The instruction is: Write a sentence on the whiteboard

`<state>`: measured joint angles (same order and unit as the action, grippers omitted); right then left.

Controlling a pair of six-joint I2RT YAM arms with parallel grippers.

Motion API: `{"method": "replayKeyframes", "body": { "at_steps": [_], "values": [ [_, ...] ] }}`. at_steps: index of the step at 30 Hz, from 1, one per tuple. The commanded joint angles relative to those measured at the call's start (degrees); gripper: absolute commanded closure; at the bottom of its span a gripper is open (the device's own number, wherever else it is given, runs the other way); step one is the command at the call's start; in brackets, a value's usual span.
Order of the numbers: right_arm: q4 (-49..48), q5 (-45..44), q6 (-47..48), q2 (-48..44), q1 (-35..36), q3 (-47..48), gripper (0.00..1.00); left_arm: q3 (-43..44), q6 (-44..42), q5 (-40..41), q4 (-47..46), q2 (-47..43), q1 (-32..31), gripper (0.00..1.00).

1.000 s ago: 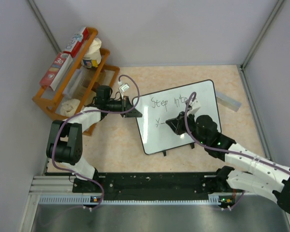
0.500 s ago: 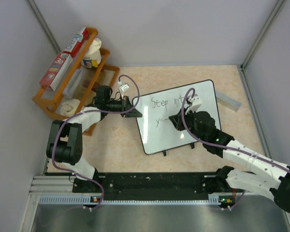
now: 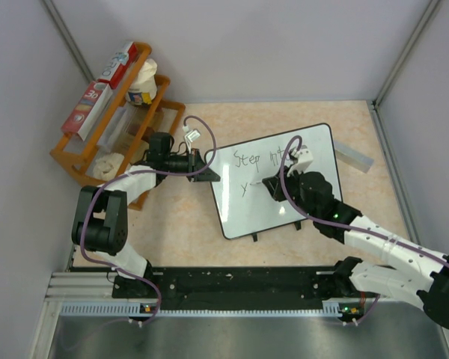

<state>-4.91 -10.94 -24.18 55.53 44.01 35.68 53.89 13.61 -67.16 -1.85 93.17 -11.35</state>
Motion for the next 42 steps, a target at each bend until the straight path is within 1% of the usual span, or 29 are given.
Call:
{"method": "replayKeyframes", "body": {
  "at_steps": [1,8,21,34,42],
  "values": [
    [-2.83,-1.19,0.1,0.02,-0.68,1.76,1.0,-2.12,-12.81,9.06,1.41,1.58,-1.83,1.0],
    [-3.18,0.04,0.1,2.22,-0.68,1.76,1.0,-2.12,-12.73,8.97,1.41,1.58,-1.83,1.0],
    [-0.72,2.41,0.1,0.81,-0.68,-1.05,1.0,-2.12,-12.73,8.97,1.41,1.76,-1.83,1.0],
    [0.42,-0.48,0.28,-0.51,-0.77,-2.63,1.0,-2.12,-12.73,9.06,1.41,1.76,-1.83,1.0],
    [0.34,-2.24,0.54,-0.95,-1.82,-0.97,1.0,-2.12,-12.73,9.06,1.5,1.76,-1.83,1.0]
  ]
}}
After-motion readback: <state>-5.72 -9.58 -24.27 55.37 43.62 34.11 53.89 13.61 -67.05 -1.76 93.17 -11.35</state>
